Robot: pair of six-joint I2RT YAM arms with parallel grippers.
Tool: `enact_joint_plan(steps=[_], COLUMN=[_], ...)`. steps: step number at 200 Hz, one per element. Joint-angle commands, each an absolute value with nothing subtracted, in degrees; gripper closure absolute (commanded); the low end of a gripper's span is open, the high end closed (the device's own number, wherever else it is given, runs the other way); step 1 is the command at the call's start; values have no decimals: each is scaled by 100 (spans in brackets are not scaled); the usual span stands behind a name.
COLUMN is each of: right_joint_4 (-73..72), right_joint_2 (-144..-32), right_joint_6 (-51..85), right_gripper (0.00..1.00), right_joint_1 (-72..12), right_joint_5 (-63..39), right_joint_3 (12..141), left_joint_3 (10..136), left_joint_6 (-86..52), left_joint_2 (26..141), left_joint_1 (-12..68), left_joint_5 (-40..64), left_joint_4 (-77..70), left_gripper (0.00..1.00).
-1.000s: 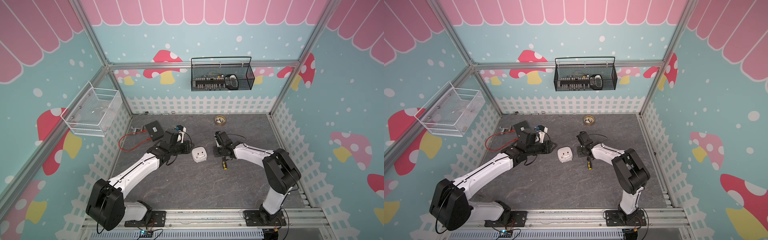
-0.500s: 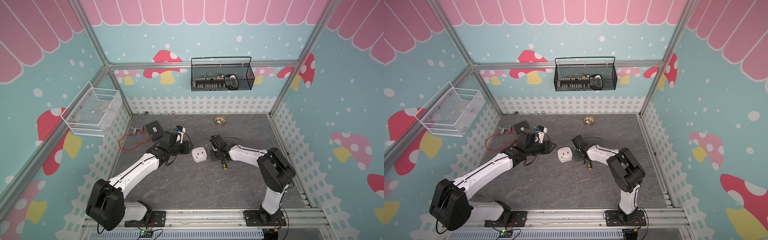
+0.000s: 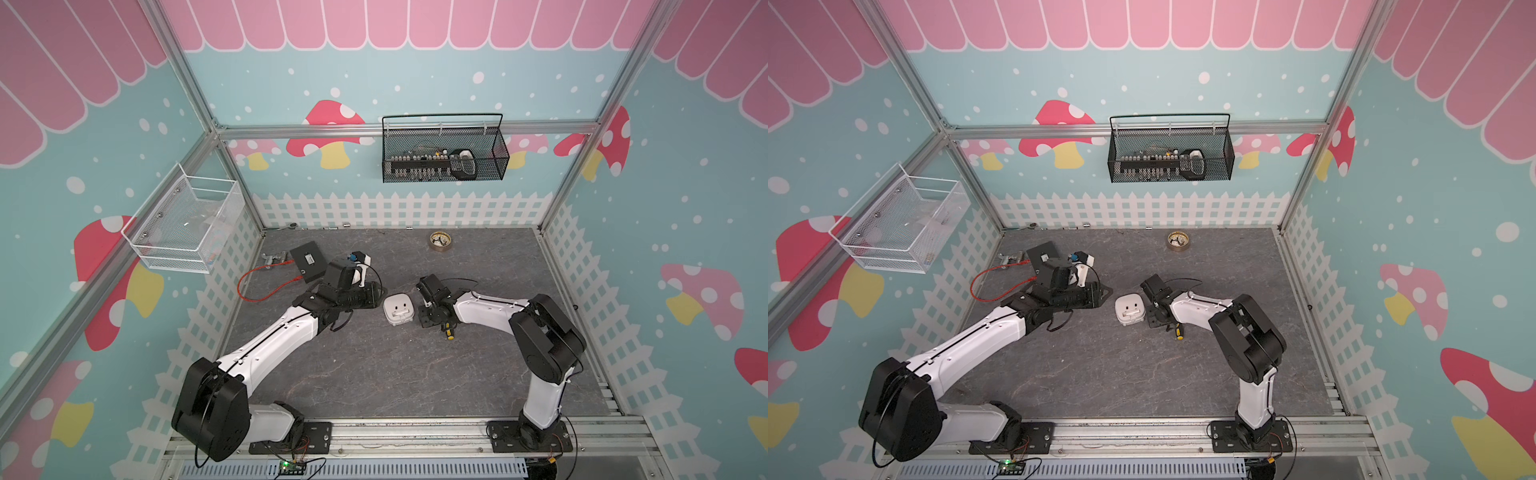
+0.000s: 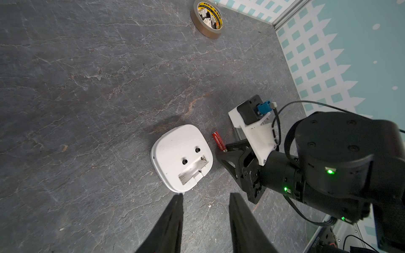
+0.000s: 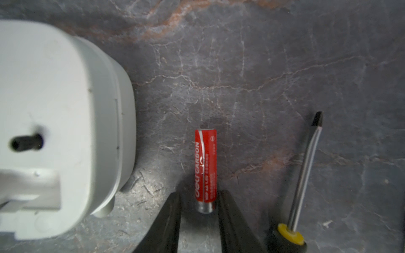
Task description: Remove the battery from the alarm
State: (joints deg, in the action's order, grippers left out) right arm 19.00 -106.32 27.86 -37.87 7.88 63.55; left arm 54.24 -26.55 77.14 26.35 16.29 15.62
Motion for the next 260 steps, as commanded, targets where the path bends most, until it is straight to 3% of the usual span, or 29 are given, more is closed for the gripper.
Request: enact_joint_plan(steps=[1,18,35,56,74,90,101,123,193,260], right_joint_4=[2195,2317,2321,2018,1309,831,630,516,94,68], right_joint_2=[-10351,-9919,-9334,-8594,-8165,-8105,-8199,-8540,-9735,-10268], right_joint_6=[2802,2828,2899,3084,3524,4011,4323,4719,4888,4869], right_gripper=[62,58,47,47,62,87,100,100,100,100], right_joint_1=[-3883,-3924,-3937,-3937,-3939,-4006,-4089,-4234,-4386,-4377], right_joint_5=[869,977,993,574,-160,-685,-863,-1038,-1421,-1094], right_joint_3=[6348,6338,6197,5803,5240,4923,4816,4855,5175,5495], left_joint_3=[5354,5357,5348,5339,5417,5547,5717,6124,7465,7496], left_joint_6=[-2566,-2586,-2616,-2707,-2789,-2846,-2863,-2874,-2839,-3038], left_joint_2=[7657,7679,7716,7959,8364,8771,9108,9724,10995,11634], left_joint_1=[2593,2571,2538,2462,2431,2417,2417,2422,2048,1956], left_joint_5=[1655,1609,1526,1468,1469,1486,1525,1528,1679,2491], left_joint_4=[1517,1507,1461,1294,1115,910,835,727,781,440], left_gripper=[61,61,61,64,76,86,92,99,100,100])
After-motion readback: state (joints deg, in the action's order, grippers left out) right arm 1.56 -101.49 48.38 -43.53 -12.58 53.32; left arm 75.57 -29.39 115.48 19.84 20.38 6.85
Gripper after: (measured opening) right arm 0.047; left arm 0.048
